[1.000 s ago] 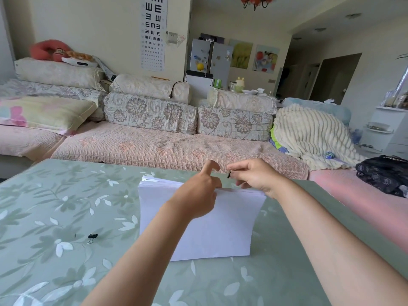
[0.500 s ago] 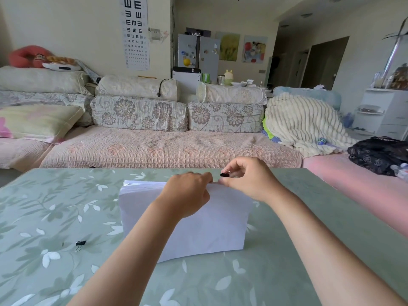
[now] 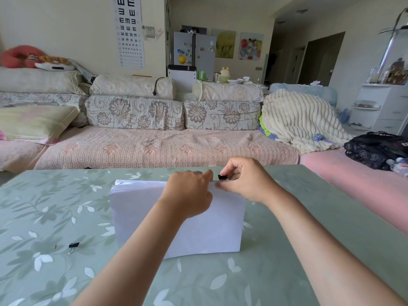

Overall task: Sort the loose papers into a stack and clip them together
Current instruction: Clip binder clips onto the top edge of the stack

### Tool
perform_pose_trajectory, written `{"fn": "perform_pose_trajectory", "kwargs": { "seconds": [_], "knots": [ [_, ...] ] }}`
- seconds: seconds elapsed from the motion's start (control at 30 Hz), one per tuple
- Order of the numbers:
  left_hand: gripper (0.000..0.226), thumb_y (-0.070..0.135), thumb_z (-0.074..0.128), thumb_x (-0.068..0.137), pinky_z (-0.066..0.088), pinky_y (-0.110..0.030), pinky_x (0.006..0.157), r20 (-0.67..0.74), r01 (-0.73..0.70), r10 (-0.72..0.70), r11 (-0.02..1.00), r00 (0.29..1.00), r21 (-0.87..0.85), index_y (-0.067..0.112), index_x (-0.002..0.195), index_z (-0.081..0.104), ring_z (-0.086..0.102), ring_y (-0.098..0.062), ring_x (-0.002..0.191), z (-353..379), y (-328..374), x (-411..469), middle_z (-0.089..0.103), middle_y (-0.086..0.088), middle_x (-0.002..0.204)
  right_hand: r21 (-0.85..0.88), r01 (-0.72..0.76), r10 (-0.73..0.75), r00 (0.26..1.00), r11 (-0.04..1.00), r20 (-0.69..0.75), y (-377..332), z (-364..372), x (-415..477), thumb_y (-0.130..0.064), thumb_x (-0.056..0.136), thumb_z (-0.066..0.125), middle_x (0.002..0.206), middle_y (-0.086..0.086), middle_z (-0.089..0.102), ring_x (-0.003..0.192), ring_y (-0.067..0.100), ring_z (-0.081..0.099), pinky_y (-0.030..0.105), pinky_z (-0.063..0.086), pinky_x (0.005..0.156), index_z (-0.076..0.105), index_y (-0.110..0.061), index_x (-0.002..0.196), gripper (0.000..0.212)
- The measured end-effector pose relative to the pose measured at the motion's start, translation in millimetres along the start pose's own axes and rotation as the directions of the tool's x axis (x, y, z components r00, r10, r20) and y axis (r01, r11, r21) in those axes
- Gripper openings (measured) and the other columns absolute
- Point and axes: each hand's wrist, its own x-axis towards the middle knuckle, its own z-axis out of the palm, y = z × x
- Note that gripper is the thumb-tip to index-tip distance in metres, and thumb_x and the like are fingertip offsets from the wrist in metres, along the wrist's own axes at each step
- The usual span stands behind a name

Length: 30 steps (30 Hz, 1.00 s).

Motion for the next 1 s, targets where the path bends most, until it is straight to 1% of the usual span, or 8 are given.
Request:
{"fn": "perform_pose_trajectory", "kwargs": {
  "seconds": [0.1, 0.27, 0.4, 0.53, 0.63, 0.73, 0.9, 1.0],
  "knots": [
    [0.022, 0.033, 0.043, 0.084, 0.031, -0.029, 0.063, -0.058, -0.024, 0.024, 1.000, 0.998, 0.015, 0.022, 0.100, 0.053, 0.063, -0.026, 0.089, 7, 2, 1, 0.065, 0.001, 0.094, 0.018, -0.010, 0.009, 1.000, 1.000, 0.020, 3, -1, 2, -0.020, 0.069, 0.090, 0.073, 0.000, 0.072, 0.065, 0.010, 0.064, 0.035, 0.056, 0.073, 0.065, -0.022, 0.077, 0.026],
    [0.025, 0.036, 0.047, 0.079, 0.032, -0.027, 0.059, -0.104, -0.083, 0.082, 0.996, 0.991, -0.010, 0.022, 0.096, 0.058, 0.066, -0.026, 0.081, 12, -6, 1, 0.066, 0.002, 0.085, 0.095, -0.004, 0.007, 1.000, 0.995, -0.030, 2, -10, 7, -0.013, 0.075, 0.084, 0.085, 0.007, 0.077, 0.084, 0.020, 0.075, 0.038, 0.056, 0.087, 0.071, -0.012, 0.085, 0.017],
    [0.022, 0.036, 0.049, 0.080, 0.031, -0.027, 0.057, -0.099, -0.104, 0.103, 0.995, 0.990, -0.010, 0.021, 0.093, 0.058, 0.066, -0.027, 0.079, 10, -8, 1, 0.067, 0.001, 0.085, 0.084, 0.013, -0.010, 0.999, 0.996, -0.040, 2, -13, 5, -0.015, 0.075, 0.084, 0.078, 0.010, 0.076, 0.075, 0.016, 0.070, 0.039, 0.056, 0.079, 0.072, -0.009, 0.078, 0.014],
    [0.018, 0.035, 0.047, 0.084, 0.030, -0.028, 0.059, -0.078, -0.094, 0.093, 0.996, 0.993, -0.004, 0.022, 0.095, 0.054, 0.064, -0.026, 0.084, 8, -7, 2, 0.066, 0.000, 0.090, -0.020, 0.033, -0.033, 0.999, 0.999, -0.018, 3, -14, 6, -0.025, 0.078, 0.082, 0.074, 0.012, 0.074, 0.069, 0.020, 0.062, 0.051, 0.055, 0.074, 0.074, -0.015, 0.075, 0.013],
    [0.020, 0.035, 0.047, 0.085, 0.030, -0.028, 0.061, -0.061, -0.091, 0.091, 0.996, 0.994, 0.004, 0.021, 0.097, 0.055, 0.063, -0.027, 0.085, 7, -7, 2, 0.066, 0.000, 0.093, -0.068, 0.036, -0.035, 0.999, 0.997, 0.007, -5, -17, 9, -0.025, 0.079, 0.082, 0.071, 0.009, 0.074, 0.064, 0.015, 0.061, 0.041, 0.054, 0.065, 0.074, -0.016, 0.071, 0.014],
    [0.024, 0.035, 0.046, 0.085, 0.031, -0.028, 0.061, -0.052, -0.095, 0.095, 0.995, 0.994, 0.004, 0.021, 0.102, 0.056, 0.063, -0.027, 0.086, 8, -8, 3, 0.067, 0.000, 0.095, -0.083, 0.033, -0.030, 0.999, 0.996, 0.037, -10, -14, 12, -0.020, 0.080, 0.081, 0.069, 0.011, 0.072, 0.059, 0.009, 0.054, 0.028, 0.044, 0.062, 0.073, -0.013, 0.070, 0.014],
    [0.026, 0.035, 0.046, 0.085, 0.031, -0.029, 0.060, -0.057, -0.106, 0.106, 0.994, 0.993, 0.003, 0.021, 0.105, 0.057, 0.063, -0.028, 0.086, 7, -9, 3, 0.067, -0.002, 0.096, -0.099, 0.028, -0.021, 0.997, 0.995, 0.073, -11, -11, 15, -0.018, 0.080, 0.080, 0.064, 0.019, 0.065, 0.057, 0.013, 0.046, 0.028, 0.036, 0.059, 0.071, -0.013, 0.067, 0.017],
    [0.028, 0.035, 0.046, 0.085, 0.031, -0.029, 0.061, -0.054, -0.107, 0.107, 0.994, 0.993, 0.007, 0.022, 0.107, 0.057, 0.063, -0.028, 0.087, 8, -10, 3, 0.067, -0.001, 0.096, -0.103, 0.035, -0.027, 0.997, 0.994, 0.079, -12, -12, 14, -0.019, 0.081, 0.080, 0.054, 0.005, 0.058, 0.053, 0.010, 0.041, 0.026, 0.033, 0.055, 0.070, -0.014, 0.065, 0.020]
  ]
}}
